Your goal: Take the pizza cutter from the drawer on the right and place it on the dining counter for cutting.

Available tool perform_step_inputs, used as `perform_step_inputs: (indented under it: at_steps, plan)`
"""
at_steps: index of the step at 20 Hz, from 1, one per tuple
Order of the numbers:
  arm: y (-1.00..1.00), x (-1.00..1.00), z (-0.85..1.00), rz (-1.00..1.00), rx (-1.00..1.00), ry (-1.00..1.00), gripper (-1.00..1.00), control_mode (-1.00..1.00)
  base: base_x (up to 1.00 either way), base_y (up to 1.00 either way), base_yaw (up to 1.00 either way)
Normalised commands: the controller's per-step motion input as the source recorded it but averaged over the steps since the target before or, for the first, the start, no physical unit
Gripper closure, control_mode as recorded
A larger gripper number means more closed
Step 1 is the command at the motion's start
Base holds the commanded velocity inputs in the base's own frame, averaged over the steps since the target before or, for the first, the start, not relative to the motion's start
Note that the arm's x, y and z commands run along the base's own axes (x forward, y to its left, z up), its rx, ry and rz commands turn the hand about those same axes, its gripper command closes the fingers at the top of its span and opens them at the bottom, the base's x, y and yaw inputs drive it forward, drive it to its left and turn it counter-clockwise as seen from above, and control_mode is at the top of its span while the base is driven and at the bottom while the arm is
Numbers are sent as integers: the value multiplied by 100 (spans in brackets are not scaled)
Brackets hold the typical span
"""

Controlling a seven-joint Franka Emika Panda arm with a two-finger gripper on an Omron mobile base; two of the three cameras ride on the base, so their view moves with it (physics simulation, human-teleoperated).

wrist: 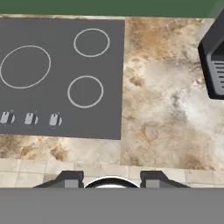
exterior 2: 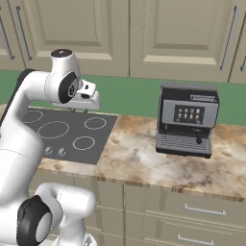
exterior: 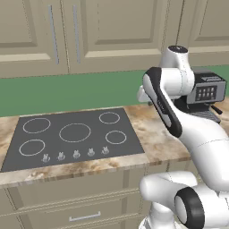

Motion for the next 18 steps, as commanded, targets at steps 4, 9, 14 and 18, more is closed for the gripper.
perform_step_inputs:
  at_steps: [4,9,14,18]
  plan:
    - [-1,-6,0,0,0,1,-100,-100,0,0,0]
    - [-6,-23,-12,-4,0,0,-100,-100,0,0,0]
    - [-42,-91,-26,-34,23,-6,-100,-100,0,0,0]
    - [-65,-64,0,-21,26,-32,-100,-100,0,0,0]
